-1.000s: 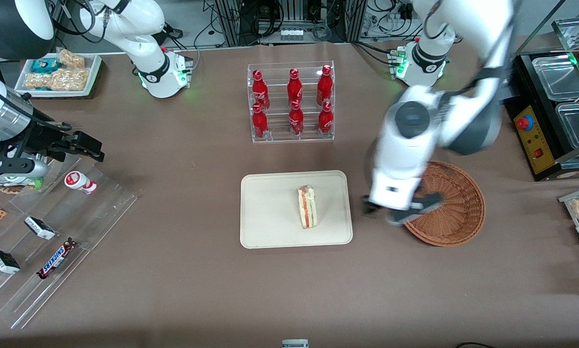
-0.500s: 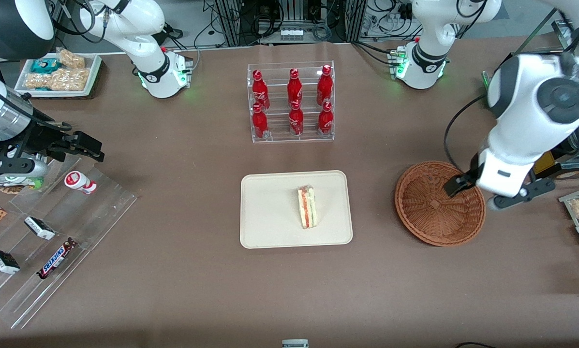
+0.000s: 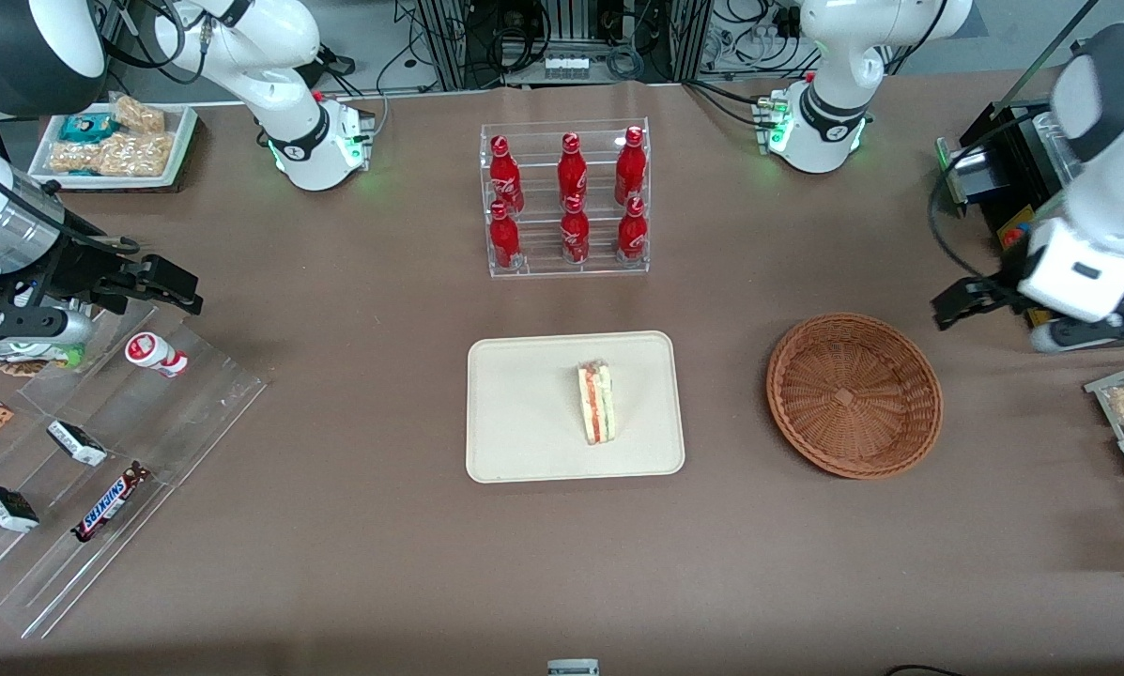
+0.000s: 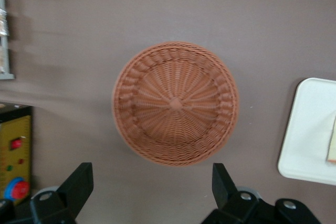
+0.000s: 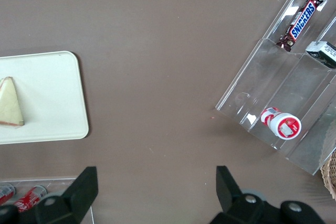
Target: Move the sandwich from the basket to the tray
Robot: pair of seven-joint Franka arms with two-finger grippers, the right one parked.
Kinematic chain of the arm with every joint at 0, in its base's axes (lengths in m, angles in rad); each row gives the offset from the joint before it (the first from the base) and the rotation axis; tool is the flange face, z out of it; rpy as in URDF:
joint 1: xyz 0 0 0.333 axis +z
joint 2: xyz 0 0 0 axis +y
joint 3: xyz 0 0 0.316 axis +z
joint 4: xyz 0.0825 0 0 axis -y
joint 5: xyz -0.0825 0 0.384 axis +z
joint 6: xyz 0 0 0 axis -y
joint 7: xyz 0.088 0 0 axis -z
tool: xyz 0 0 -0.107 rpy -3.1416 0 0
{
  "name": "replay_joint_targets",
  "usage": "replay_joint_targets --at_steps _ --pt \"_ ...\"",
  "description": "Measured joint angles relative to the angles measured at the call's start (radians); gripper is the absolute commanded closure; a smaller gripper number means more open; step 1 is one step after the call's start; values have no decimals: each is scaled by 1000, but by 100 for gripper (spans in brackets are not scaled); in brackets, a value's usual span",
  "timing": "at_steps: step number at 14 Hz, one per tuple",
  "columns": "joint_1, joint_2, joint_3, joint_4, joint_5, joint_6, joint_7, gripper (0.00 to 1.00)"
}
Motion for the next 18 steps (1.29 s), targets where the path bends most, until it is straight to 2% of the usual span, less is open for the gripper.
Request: replay_joint_targets --at_steps 3,18 --pt "42 2 1 39 -1 -44 40 0" --pt "55 3 -2 47 -22 -68 41 0"
